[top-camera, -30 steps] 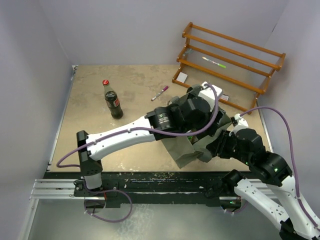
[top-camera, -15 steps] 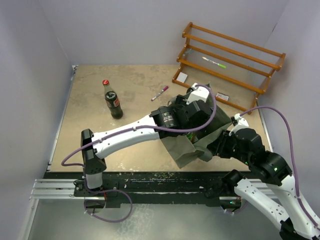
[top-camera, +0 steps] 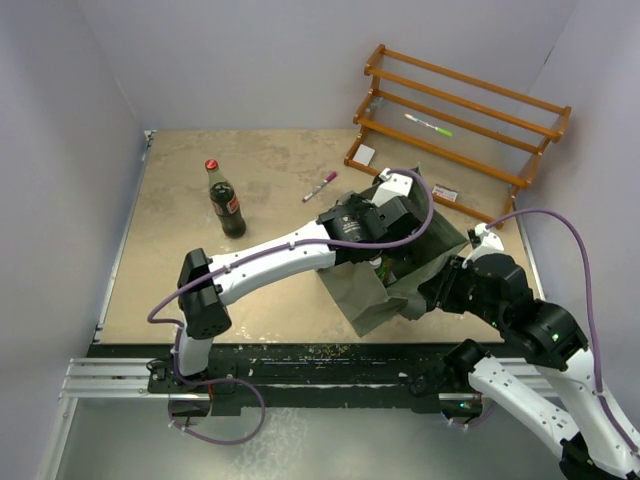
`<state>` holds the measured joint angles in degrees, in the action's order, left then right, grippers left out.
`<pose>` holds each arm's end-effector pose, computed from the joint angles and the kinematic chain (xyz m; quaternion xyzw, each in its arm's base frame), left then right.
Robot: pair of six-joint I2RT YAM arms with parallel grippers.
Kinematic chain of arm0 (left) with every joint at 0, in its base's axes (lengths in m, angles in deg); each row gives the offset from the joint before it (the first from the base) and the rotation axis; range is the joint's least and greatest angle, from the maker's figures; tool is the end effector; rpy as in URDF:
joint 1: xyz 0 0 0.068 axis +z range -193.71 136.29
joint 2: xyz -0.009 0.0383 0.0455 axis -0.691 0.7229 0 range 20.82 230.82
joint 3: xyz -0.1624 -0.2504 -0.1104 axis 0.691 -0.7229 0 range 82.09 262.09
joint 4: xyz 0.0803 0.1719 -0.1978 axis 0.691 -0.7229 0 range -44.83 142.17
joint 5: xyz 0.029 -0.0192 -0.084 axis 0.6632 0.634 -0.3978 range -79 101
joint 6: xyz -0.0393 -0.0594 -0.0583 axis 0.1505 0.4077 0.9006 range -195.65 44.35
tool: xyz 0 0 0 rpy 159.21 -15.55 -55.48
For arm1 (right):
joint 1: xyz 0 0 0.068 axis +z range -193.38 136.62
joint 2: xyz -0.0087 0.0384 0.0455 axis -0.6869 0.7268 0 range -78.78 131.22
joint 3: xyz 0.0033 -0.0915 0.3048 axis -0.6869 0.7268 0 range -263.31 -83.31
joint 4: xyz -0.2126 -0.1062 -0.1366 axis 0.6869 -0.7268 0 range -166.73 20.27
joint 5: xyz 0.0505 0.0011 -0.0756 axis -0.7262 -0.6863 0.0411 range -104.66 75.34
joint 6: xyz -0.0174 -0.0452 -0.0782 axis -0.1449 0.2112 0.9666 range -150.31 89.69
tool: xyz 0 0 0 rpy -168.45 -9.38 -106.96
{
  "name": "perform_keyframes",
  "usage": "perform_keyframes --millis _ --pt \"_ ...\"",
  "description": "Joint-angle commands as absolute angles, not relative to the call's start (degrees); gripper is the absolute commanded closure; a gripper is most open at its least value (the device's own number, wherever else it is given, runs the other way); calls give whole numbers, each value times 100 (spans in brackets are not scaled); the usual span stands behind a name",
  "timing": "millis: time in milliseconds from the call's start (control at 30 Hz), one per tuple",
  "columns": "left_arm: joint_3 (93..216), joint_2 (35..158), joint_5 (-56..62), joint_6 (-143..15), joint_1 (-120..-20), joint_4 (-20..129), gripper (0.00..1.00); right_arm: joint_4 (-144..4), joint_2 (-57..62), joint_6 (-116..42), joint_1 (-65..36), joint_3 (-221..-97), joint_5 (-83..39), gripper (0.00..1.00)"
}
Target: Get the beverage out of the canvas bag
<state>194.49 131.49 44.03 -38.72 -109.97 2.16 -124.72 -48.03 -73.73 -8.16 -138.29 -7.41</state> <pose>0.2350 -0.4226 0.3649 0.1289 0.8923 -0.1025 0.4202 0.0861 0.0481 0.3535 0.0932 0.8631 0.2701 0.4164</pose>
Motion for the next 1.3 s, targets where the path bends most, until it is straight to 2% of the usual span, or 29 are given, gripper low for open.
perform_keyframes --millis 0,467,633,767,1067,1267 --pt "19645 13296 4205 -3758 -10883 217 1 -12616 -4812 -7416 -807 -14053 -437 74" --pt "19316 13536 3493 -3694 -10633 435 0 -12675 -4738 -7504 -804 -14376 -385 74" --pt "19129 13556 3322 -3711 -10616 499 3 -12696 -4816 -7520 -810 -14360 -331 74" --pt "19077 13547 3084 -3794 -10514 584 11 -12663 -4813 -7537 -808 -14354 -248 74" --pt "19297 13324 2695 -4029 -10424 862 41 -12501 -4760 -7528 -809 -14275 -214 74" --pt "19706 13264 2563 -4153 -10409 873 47 -12404 -4719 -7468 -809 -14229 -141 74"
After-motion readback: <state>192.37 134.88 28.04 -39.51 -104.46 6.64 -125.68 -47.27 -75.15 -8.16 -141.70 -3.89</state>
